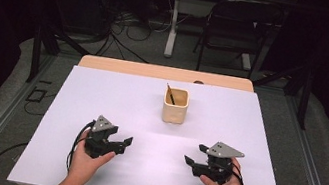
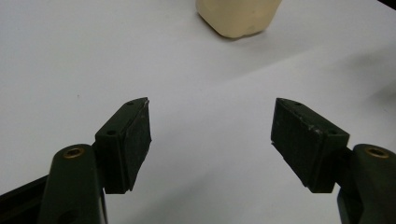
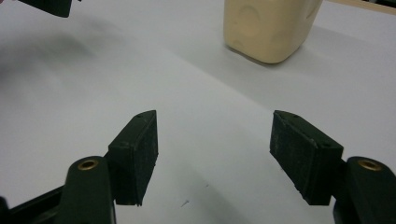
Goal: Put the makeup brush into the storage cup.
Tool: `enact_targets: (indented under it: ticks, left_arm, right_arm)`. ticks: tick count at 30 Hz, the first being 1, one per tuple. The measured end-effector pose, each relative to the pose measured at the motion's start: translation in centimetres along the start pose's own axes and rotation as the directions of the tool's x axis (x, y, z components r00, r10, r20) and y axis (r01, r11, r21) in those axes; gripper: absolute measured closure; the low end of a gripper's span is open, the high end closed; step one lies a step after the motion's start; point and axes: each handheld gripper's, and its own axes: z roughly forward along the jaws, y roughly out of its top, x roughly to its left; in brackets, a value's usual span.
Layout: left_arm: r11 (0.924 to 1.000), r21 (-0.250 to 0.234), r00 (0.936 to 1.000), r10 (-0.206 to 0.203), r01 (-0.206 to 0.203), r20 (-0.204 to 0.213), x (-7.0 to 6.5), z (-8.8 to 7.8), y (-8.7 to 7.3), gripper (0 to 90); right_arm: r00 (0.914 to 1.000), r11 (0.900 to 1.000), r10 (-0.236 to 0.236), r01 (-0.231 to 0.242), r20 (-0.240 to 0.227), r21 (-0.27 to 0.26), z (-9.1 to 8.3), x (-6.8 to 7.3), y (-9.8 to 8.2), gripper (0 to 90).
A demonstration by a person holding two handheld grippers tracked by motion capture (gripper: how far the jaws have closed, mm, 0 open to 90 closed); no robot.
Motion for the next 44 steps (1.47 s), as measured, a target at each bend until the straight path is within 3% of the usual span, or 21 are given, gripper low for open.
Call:
enact_targets:
  ticks: [10,21,29,44]
  left_arm:
    - [0.9997,0.019,0.9999,0.013,-0.013,-0.002,0.1,-0.3,-0.7,29.0]
    - [0.9999,0.016,0.9999,-0.006,0.006,-0.01,0.4,-0.2,-1.0,29.5]
    - [0.9996,0.024,0.9999,-0.013,0.013,-0.005,0.4,0.2,-1.2,29.5]
    - [0.9992,0.03,0.9996,-0.027,0.027,-0.004,0.7,0.3,-1.2,29.4]
  right_arm:
    - [0.9998,1.0,-0.013,0.013,-0.013,0.007,0.3,0.5,-0.1,33.6]
    - [0.9999,1.0,-0.014,0.014,-0.008,0.019,0.7,0.3,-0.4,33.8]
    - [0.9996,0.999,0.029,-0.029,0.003,0.027,0.8,-0.3,-0.7,33.8]
    - [0.998,0.998,0.062,-0.062,0.011,0.023,0.9,-0.8,-0.9,33.8]
